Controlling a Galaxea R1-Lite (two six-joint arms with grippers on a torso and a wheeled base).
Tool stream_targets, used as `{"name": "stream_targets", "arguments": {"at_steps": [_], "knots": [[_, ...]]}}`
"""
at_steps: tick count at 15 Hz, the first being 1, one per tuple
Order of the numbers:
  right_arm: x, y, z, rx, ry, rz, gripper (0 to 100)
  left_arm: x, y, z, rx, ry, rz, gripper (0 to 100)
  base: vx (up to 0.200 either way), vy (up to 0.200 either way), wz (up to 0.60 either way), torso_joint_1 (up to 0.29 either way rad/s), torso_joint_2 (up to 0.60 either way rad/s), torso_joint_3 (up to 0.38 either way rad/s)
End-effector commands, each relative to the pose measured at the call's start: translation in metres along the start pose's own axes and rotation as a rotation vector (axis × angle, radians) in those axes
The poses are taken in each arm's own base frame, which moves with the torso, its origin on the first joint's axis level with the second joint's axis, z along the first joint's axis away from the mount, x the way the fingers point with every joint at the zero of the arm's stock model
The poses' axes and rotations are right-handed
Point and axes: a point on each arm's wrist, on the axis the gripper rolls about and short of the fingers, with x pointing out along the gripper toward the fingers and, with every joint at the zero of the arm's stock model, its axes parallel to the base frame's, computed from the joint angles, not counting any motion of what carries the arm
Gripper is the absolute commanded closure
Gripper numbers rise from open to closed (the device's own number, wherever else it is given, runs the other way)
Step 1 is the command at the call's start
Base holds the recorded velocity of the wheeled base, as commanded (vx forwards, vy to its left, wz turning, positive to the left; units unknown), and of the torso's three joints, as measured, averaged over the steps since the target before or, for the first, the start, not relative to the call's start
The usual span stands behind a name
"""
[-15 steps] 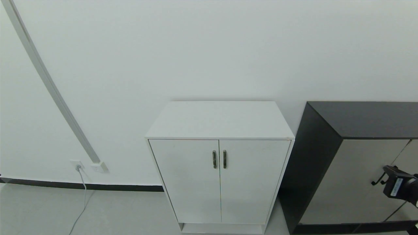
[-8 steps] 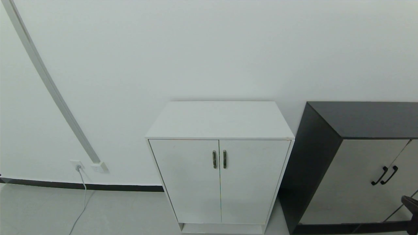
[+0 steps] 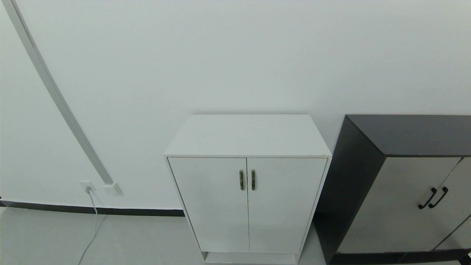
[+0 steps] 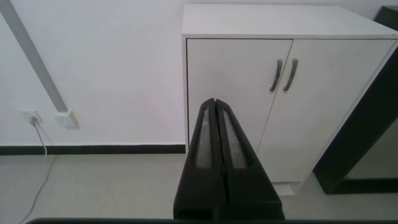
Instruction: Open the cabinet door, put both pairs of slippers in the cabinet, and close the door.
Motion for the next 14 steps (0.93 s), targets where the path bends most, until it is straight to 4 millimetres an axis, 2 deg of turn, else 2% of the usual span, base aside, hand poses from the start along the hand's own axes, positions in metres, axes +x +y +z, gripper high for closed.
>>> {"name": "stream_targets", "arguments": {"at_steps": [1, 6, 7, 14], "knots": [[-0.017, 0.001, -0.009, -0.003, -0.09, 0.075, 100, 0.0, 0.0, 0.0, -0.002, 0.001, 0.001, 100, 0.0, 0.0, 0.0, 0.0, 0.0, 0.0], [-0.026, 0.001, -0.031, -0.093, -0.026, 0.158, 100, 0.0, 0.0, 0.0, 0.0, 0.001, -0.001, 100, 0.0, 0.0, 0.0, 0.0, 0.0, 0.0], [-0.026, 0.001, -0.031, -0.095, -0.043, 0.159, 100, 0.0, 0.0, 0.0, 0.0, 0.001, -0.001, 100, 0.0, 0.0, 0.0, 0.0, 0.0, 0.0], [-0.035, 0.001, -0.035, -0.058, -0.169, 0.007, 100, 0.0, 0.0, 0.0, 0.0, 0.001, -0.001, 100, 0.0, 0.0, 0.0, 0.0, 0.0, 0.0]]}}
